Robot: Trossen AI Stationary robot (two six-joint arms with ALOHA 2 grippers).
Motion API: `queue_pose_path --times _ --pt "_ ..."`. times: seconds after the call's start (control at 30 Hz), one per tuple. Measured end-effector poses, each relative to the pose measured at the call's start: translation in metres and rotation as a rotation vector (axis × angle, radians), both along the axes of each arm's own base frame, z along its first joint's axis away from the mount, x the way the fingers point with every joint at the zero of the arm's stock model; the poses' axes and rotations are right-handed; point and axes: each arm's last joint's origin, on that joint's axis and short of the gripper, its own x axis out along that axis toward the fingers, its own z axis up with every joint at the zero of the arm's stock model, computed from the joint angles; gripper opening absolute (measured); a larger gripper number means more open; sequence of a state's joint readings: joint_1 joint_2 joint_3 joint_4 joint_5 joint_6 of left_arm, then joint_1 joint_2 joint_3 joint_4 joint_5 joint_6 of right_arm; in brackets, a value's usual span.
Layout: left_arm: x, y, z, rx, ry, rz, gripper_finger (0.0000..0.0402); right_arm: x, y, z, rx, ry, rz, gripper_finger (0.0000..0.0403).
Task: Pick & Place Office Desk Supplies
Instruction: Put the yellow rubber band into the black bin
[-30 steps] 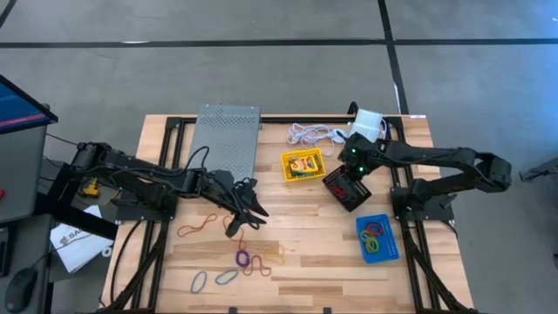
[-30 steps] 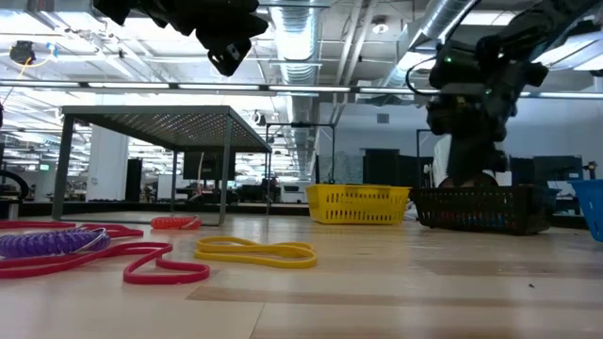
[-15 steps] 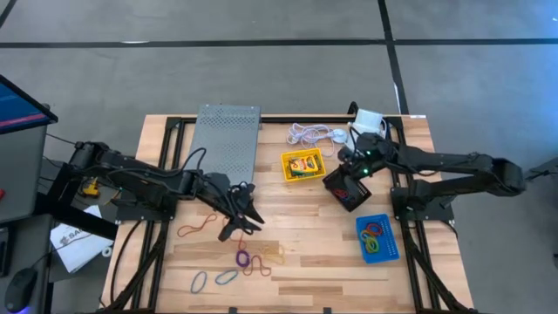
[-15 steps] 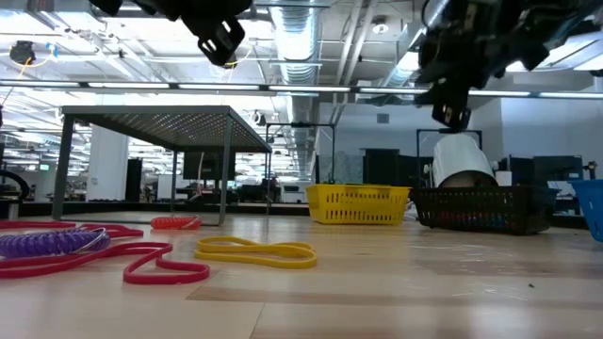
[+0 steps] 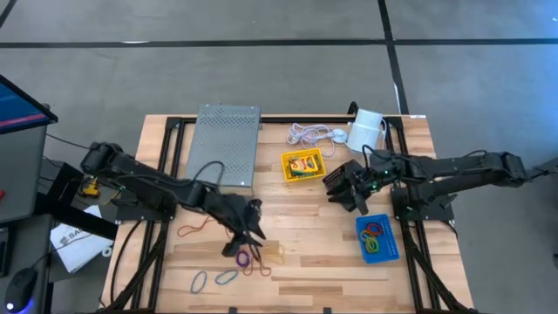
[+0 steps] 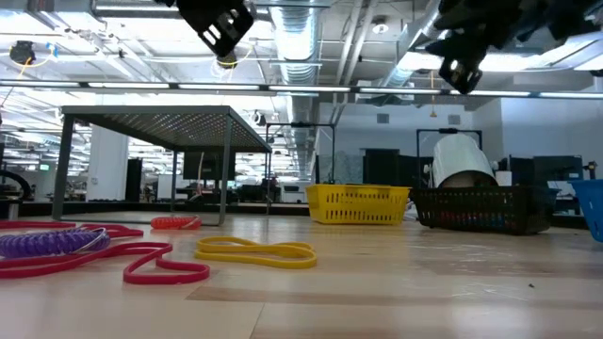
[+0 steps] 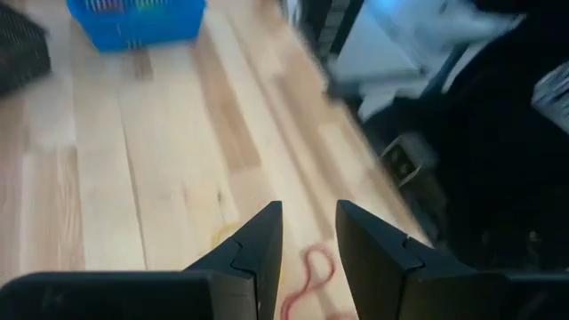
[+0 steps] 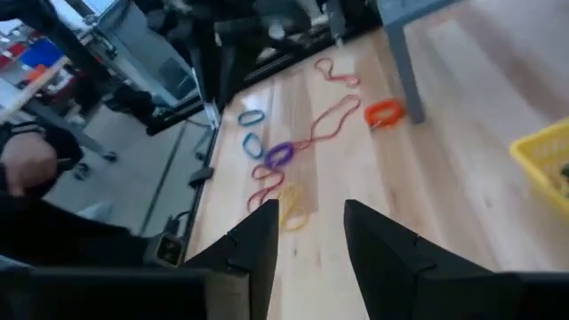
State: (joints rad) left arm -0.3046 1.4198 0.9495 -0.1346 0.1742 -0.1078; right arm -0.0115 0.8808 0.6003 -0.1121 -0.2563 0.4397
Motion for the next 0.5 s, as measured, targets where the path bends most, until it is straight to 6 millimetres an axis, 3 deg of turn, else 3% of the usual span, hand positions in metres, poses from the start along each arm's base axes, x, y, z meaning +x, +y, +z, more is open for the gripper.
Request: queue_pose_path --times 0.27,0.5 --pt "0.026 -0.025 -0.035 0.217 0.233 -0.004 0.0104 0.006 0.019 0.000 -0.122 -0.042 -0.075 0.0127" --pt "0.043 -0.033 -0.070 0.281 0.332 0.001 0.0104 0.018 0.040 -0.009 -0.217 -0.058 -0.041 0.0127"
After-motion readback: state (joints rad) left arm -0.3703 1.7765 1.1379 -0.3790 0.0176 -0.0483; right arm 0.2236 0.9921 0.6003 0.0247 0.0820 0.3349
